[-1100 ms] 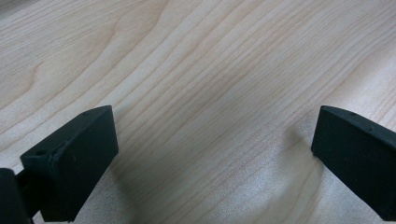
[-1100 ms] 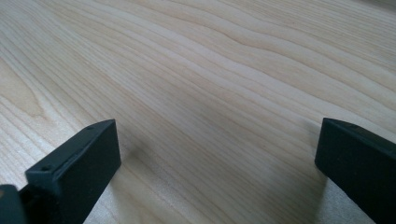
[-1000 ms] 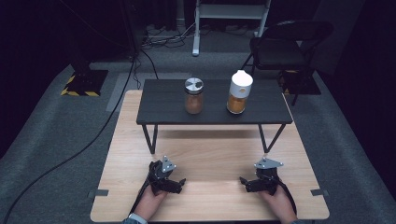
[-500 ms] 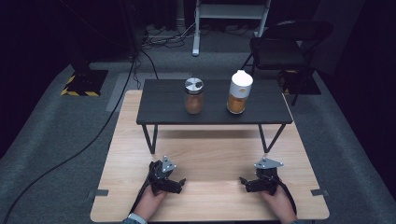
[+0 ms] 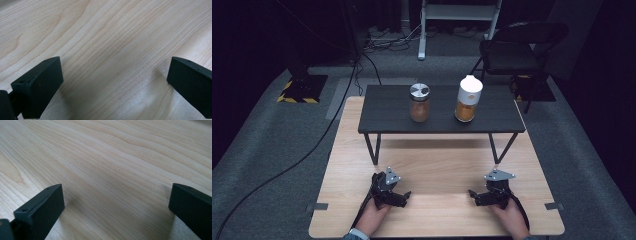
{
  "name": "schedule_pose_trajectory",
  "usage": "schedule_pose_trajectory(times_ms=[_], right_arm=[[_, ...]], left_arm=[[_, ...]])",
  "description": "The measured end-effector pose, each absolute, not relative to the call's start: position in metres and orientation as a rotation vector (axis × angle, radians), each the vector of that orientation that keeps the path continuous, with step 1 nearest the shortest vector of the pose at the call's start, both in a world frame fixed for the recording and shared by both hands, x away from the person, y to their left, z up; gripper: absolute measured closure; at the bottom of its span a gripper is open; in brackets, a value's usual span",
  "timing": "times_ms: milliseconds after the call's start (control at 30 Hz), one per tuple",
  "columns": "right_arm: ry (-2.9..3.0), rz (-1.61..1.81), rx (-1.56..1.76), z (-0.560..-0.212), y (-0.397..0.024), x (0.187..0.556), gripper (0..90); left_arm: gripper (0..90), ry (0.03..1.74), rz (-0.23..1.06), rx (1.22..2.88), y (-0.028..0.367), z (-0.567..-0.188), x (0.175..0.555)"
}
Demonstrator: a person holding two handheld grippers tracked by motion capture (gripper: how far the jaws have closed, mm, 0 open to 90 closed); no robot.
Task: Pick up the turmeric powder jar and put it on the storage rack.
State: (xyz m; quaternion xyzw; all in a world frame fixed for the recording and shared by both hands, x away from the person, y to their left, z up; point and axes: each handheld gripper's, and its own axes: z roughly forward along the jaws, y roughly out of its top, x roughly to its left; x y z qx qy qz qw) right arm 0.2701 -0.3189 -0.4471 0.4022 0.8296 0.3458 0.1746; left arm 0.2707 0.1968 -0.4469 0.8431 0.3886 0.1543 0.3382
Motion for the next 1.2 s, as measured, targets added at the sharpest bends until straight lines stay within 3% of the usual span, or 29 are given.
schedule_pose_trajectory(times_ms=[1200], right_arm=[[2.349,0.979,1.142,-0.4471,-0.3188,0.2699,0.0]], left_arm=[[0.1,1.003,0.403,2.197,0.1972,-0.4472,0.2706]])
